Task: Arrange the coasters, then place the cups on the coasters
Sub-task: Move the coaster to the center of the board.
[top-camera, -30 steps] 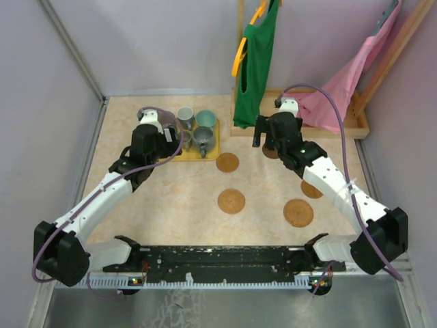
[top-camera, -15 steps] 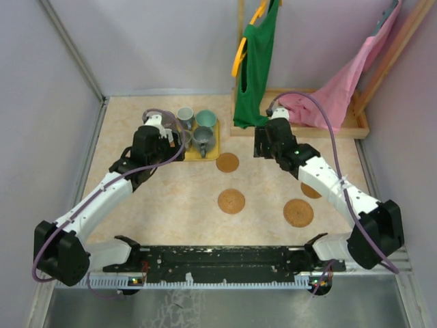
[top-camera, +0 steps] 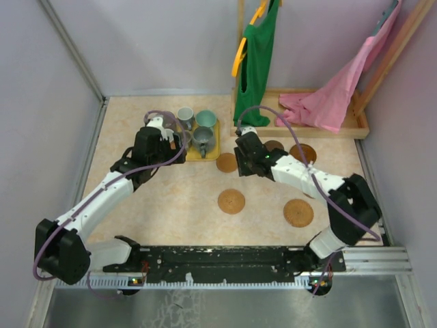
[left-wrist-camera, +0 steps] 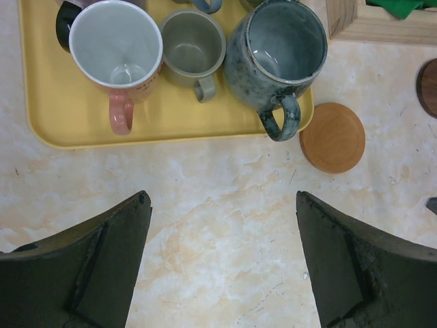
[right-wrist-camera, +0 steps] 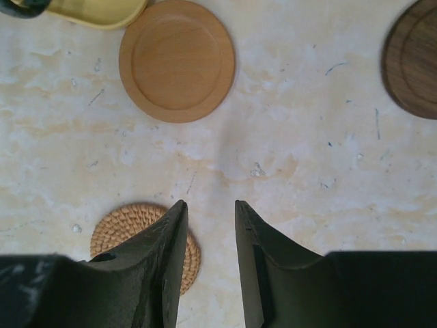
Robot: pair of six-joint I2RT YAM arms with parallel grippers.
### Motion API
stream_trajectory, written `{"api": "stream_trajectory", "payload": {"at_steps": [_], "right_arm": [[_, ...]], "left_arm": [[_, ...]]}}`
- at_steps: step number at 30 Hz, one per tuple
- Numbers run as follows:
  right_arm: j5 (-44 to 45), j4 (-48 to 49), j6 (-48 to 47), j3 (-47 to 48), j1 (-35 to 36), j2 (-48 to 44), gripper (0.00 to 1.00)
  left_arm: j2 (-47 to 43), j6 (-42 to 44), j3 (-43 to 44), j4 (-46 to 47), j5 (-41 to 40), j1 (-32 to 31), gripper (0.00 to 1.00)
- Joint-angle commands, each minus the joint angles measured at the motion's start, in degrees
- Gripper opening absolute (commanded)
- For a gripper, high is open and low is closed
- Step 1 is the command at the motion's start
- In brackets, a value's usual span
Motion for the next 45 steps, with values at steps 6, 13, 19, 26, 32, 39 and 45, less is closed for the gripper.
{"api": "stream_trajectory", "payload": {"at_steps": [6,13,19,26,32,39,45], "right_arm": [[0.89,3.10,-2.84,12.77,0.53,16.03,0.35],[1.05,2.66,-4.25,21.04,0.53,25.10,0.34],[0.06,2.56,-5.22,23.75,0.53,29.90,0.35],[-0.22,3.71,-5.85,21.58,1.96,30.60,0.35],[-0.05,4.08,-4.66,19.17,5.35,30.47,0.34],[-0.86,3.98,-2.29,18.98,9.59,30.86,0.34],[-2.79,3.27,-0.69,21.67,13.67,32.72,0.34]], "left_arm": [[-3.12,-2.76,-0.41,-3.80,-0.10,0.01,0.93],[-6.67,-4.04,-0.66,-6.91,-0.70,-0.04,0.94],[-9.20,-3.91,0.18,-9.20,-2.31,0.14,0.95],[-10.20,-4.31,1.70,-11.15,-2.40,1.03,0.96],[-11.06,-4.58,2.46,-11.96,-2.13,2.52,0.97],[-12.59,-4.74,2.85,-13.24,-2.46,4.34,0.97],[-14.23,-4.24,3.27,-14.73,-2.33,5.51,0.97]]}}
